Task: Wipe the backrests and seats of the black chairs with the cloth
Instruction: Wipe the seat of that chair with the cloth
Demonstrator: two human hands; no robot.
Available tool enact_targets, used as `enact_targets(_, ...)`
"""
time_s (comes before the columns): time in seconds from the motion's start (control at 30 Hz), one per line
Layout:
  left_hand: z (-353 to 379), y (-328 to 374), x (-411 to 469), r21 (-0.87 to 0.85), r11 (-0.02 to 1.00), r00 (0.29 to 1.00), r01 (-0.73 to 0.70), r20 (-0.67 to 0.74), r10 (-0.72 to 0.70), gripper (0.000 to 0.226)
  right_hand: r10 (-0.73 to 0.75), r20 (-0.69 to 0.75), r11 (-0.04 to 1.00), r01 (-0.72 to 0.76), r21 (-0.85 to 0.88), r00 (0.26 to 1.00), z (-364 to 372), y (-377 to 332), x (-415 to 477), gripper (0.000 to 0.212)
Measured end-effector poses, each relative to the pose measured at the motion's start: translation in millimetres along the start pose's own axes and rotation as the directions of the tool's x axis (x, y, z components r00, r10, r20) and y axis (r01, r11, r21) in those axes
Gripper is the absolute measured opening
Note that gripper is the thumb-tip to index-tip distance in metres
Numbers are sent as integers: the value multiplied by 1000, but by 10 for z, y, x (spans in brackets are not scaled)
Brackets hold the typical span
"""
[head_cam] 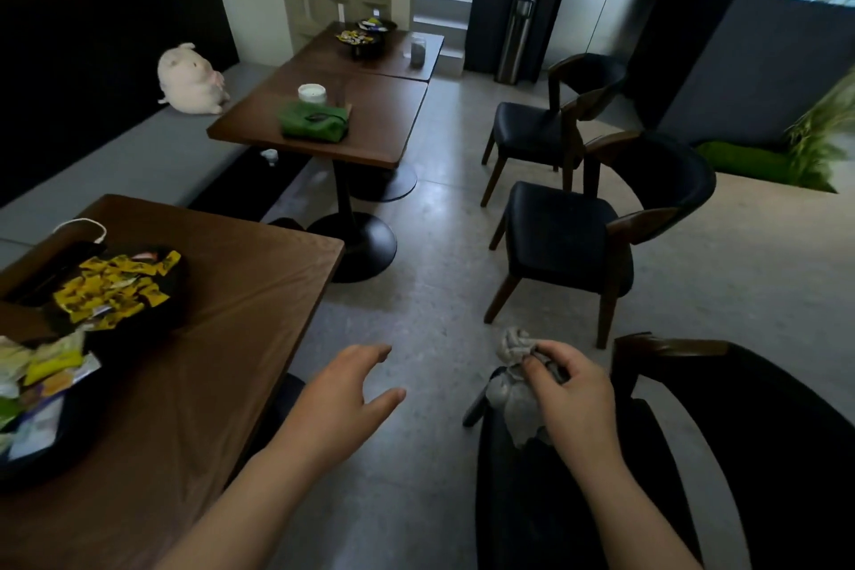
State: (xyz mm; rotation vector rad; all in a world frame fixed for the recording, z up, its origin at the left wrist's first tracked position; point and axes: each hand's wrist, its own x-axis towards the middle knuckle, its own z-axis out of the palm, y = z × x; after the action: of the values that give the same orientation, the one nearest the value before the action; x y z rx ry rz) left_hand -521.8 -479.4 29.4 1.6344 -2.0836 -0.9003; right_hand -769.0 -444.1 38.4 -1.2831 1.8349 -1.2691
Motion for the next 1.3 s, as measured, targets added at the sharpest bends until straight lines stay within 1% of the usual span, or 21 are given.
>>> enact_targets(0.2,-60,-153,165,-22,999,998,-29,62,30,58,55,-39,997,-57,-51,998,178,70,80,13)
enact_targets(0.43,49,-131,772,-8,998,986,-70,153,71,58,115,-127,991,-123,-53,985,183,233,362,20)
enact_targets(0.57,194,38,1269,59,991,973,-122,205,108,59,178,-181,982,-185,-21,967,65,350,689,19)
enact_targets(0.63,266,171,1536,85,985,965,-148,232,125,59,207,-227,977,-215,-10,952,-38,433,887,15)
enact_targets(0.7,326,325,1768,95,981,955,-171,261,141,59,246,-251,967,-254,1,936,-144,500,1063,12)
enact_targets(0.87,514,697,2262,103,964,921,-243,336,196,58,308,-313,948,-317,23,898,-432,607,1386,13)
enact_targets(0.97,652,910,2522,98,946,882,-308,403,245,58,337,-378,931,-364,0,862,-569,704,1455,14)
enact_targets(1.07,806,1081,2818,87,921,826,-379,480,295,58,371,-448,908,-419,-10,813,-654,787,1485,14)
enact_targets(1.17,961,1222,3153,62,886,755,-460,553,353,57,419,-528,877,-480,23,739,-685,806,1565,18)
enact_targets(1.3,1100,1411,3635,10,817,628,-576,645,435,55,467,-636,816,-577,40,615,-630,751,1744,16)
